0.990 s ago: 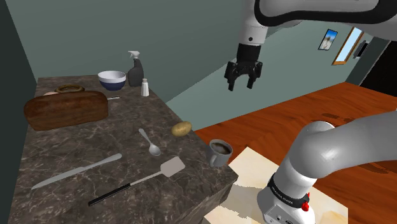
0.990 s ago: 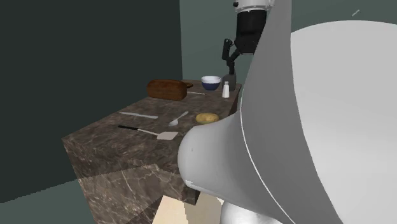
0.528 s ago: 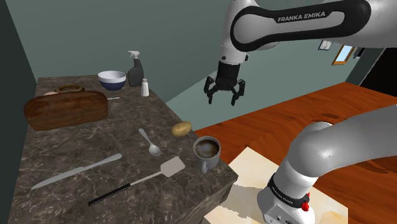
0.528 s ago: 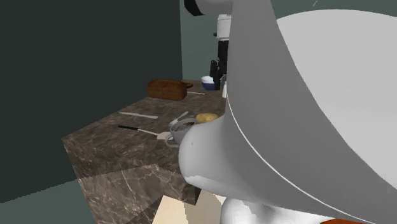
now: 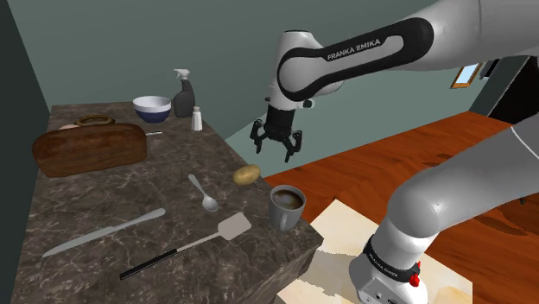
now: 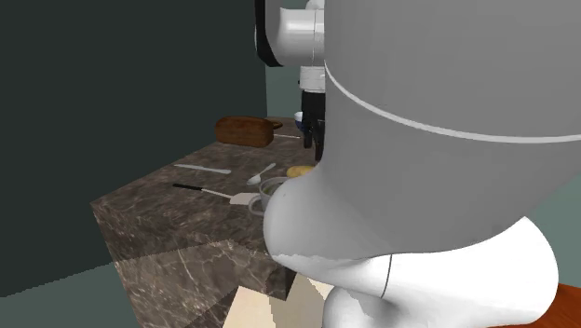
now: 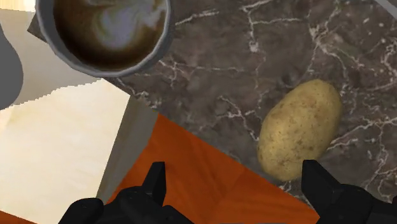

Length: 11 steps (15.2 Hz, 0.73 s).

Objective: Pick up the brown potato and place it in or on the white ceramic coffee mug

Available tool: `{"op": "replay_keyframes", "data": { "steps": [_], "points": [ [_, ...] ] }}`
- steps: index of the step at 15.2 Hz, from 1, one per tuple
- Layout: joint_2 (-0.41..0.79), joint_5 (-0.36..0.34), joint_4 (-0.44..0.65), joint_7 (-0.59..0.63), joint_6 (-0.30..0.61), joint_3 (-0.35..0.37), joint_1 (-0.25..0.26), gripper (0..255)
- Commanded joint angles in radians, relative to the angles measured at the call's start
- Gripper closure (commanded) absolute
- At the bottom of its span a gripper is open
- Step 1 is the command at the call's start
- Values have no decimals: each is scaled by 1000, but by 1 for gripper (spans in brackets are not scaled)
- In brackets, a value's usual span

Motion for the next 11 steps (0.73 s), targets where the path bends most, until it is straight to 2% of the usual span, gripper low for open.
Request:
{"op": "replay_keyframes", "data": {
  "steps": [1,6,11],
  "points": [
    [86,1,12,120,88,42,-32,0],
    [288,-56,72,424,257,127,-106,0],
    [342,-80,47,442,332,136,-108,0]
  ]
}}
